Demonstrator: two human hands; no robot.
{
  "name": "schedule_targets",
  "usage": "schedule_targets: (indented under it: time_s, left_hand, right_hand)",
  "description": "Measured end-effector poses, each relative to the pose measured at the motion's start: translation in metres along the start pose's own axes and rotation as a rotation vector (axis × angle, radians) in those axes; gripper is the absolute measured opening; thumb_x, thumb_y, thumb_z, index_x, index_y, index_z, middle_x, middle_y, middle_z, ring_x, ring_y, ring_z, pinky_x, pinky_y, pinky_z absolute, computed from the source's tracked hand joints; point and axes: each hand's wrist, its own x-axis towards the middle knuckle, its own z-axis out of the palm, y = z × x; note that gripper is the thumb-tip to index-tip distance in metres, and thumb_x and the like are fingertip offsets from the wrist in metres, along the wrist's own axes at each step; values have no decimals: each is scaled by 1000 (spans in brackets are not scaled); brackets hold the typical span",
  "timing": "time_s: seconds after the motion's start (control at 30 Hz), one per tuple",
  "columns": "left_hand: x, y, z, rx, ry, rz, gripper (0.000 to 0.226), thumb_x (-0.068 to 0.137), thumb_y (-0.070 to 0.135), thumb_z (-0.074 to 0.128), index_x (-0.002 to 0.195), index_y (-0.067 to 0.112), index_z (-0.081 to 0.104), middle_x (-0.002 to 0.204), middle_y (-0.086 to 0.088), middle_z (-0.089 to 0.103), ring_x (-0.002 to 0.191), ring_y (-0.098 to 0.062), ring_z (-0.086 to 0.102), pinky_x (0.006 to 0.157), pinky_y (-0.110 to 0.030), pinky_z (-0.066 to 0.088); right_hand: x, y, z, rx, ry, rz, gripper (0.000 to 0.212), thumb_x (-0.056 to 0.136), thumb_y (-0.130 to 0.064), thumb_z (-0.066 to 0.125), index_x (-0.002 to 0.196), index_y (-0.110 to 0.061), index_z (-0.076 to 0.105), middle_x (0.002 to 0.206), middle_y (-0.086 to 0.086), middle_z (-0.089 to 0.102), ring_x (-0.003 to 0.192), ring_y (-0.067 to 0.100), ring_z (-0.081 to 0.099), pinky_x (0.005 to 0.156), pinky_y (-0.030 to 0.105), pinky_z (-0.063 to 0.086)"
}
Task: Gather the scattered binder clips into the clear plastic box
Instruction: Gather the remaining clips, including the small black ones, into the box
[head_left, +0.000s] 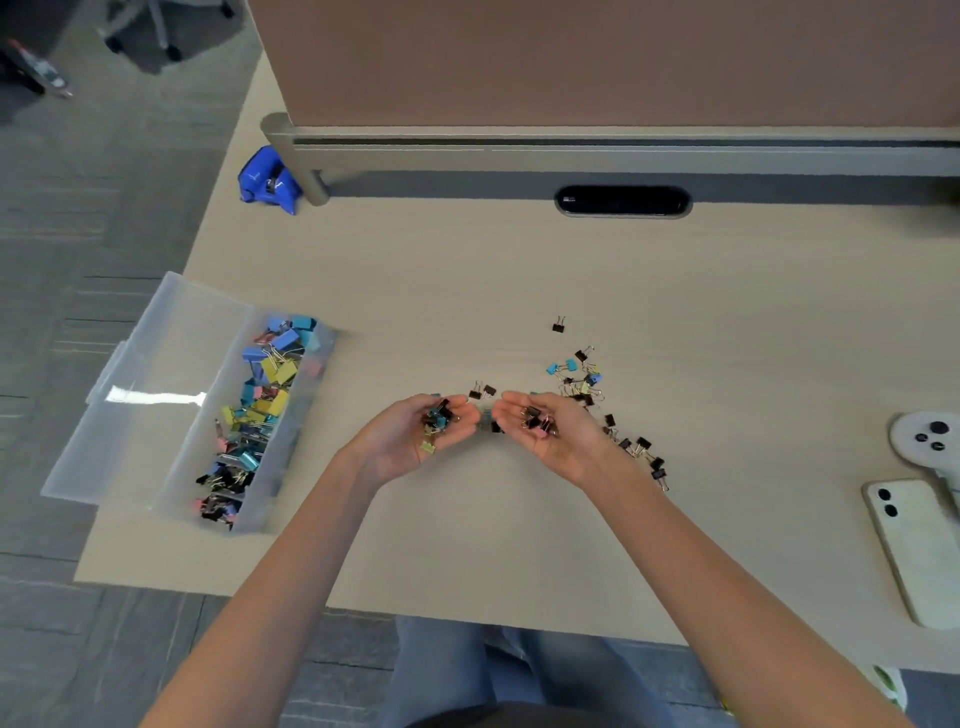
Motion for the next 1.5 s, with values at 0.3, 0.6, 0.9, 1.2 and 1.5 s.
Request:
schedule_targets:
  time_s: [0.3, 0.6, 0.9, 1.2, 1.5]
  left_hand:
    - [-59, 29, -77, -74, 67, 24, 29, 100, 7, 40, 118, -10, 55, 115, -24, 63, 100, -33, 68, 84, -39, 56]
    - [-114, 64, -170, 4, 159, 33, 27, 98, 9, 45, 113, -9, 59, 107, -23, 66, 92, -31, 71, 76, -36, 60]
    - [-159, 94, -238, 70, 171, 30, 27, 99, 8, 39, 109, -7, 60, 111, -25, 67, 100, -33, 68, 84, -39, 55]
    - [-171, 111, -274, 74, 170, 47, 30, 100, 7, 37, 112, -11, 58, 111, -27, 66, 91, -35, 70, 80, -40, 58]
    - [-171, 117, -287, 64, 150, 30, 29, 101, 6, 35, 108, -11, 57, 96, -26, 69, 84, -35, 71, 76, -39, 58]
  right_hand:
    - [0, 55, 78, -108, -107, 119, 32, 99, -7, 36, 102, 12, 62, 99, 25, 69, 96, 33, 66, 85, 35, 55]
    - [9, 127, 158, -228, -144, 190, 36, 100, -10, 32, 106, 13, 58, 105, 27, 65, 97, 35, 64, 82, 33, 55]
    - [18, 178, 210, -402, -136, 237, 35, 99, -10, 37, 116, 14, 58, 114, 30, 64, 106, 38, 64, 87, 39, 55]
    - [31, 213, 245, -618, -74, 288, 31, 98, -6, 39, 114, 13, 59, 108, 27, 64, 89, 30, 67, 71, 32, 59]
    - [47, 238, 253, -873, -30, 333, 14, 92, -1, 41, 90, -8, 52, 74, 7, 47, 65, 16, 44, 67, 23, 55]
